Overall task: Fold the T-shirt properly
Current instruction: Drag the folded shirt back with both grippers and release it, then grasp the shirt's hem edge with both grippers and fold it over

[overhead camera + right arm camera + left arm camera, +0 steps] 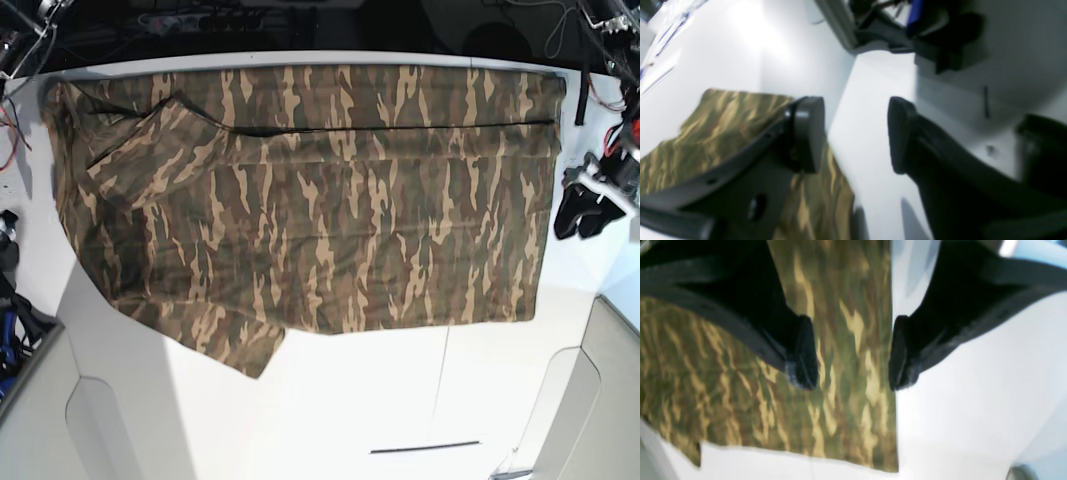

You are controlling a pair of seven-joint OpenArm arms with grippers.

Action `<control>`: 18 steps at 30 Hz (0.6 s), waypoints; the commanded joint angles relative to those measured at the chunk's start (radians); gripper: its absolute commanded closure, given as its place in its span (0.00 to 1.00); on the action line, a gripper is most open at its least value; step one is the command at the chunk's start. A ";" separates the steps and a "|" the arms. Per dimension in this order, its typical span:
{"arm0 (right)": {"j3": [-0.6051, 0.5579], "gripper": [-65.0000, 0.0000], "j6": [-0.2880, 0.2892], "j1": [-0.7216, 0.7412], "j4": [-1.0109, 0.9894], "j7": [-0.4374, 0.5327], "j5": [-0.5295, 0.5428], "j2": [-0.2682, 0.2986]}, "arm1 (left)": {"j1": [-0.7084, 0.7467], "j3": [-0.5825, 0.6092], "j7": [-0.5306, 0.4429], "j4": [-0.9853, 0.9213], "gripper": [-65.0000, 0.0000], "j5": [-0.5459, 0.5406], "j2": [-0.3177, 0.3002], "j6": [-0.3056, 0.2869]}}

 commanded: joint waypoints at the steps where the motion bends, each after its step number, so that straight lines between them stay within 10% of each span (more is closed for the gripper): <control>1: -0.020 0.54 0.001 0.047 -0.025 0.050 -0.002 0.034 | -0.040 0.018 -0.045 -0.027 0.43 0.008 -0.035 -0.001; 18: -0.287 0.54 -0.006 0.342 -0.501 0.288 -0.191 0.042 | -0.544 0.250 -0.231 -0.728 0.43 0.251 -0.093 0.043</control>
